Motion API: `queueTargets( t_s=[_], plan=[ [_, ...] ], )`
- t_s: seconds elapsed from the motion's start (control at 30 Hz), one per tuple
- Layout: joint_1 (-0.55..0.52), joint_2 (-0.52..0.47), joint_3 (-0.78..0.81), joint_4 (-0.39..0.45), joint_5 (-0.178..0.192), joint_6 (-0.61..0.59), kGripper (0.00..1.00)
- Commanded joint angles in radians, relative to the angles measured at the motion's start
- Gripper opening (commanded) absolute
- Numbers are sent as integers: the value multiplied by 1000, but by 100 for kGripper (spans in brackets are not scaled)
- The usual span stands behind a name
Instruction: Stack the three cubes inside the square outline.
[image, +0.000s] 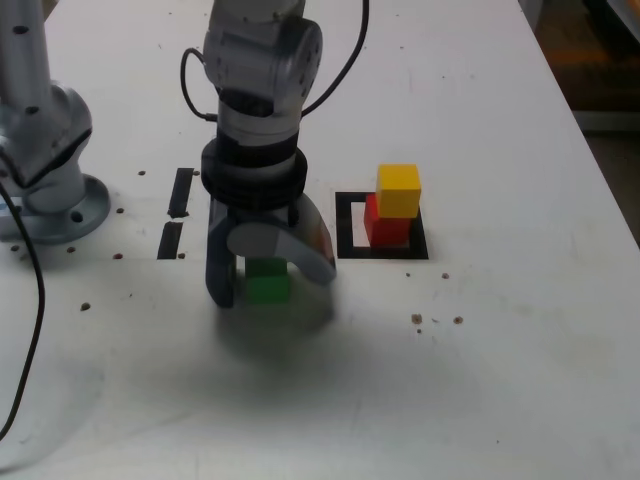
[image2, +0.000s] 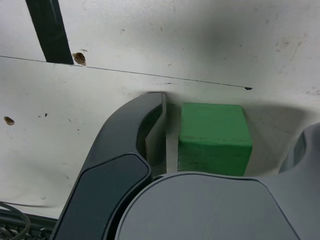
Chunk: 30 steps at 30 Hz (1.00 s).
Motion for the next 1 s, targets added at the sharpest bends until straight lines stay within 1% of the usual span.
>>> queueTargets(
  t_s=[0.0, 0.17, 0.27, 0.33, 0.43, 0.5, 0.7, 0.83, 0.97],
  plan=[
    [-2, 4, 10, -13, -5, 2, 86],
    [-2, 4, 31, -45, -11, 2, 75],
    [-2, 4, 38, -52, -15, 1, 65],
    [-2, 4, 46, -53, -24, -2, 55],
    [-2, 1, 54, -51, -35, -9, 47],
    [-2, -1, 57, -46, -38, -17, 45],
    [-2, -18, 54, -12, -30, -43, 45],
    [0, -41, 42, 40, -6, -64, 46],
    [16, -66, -4, 129, 29, -77, 46]
  ],
)
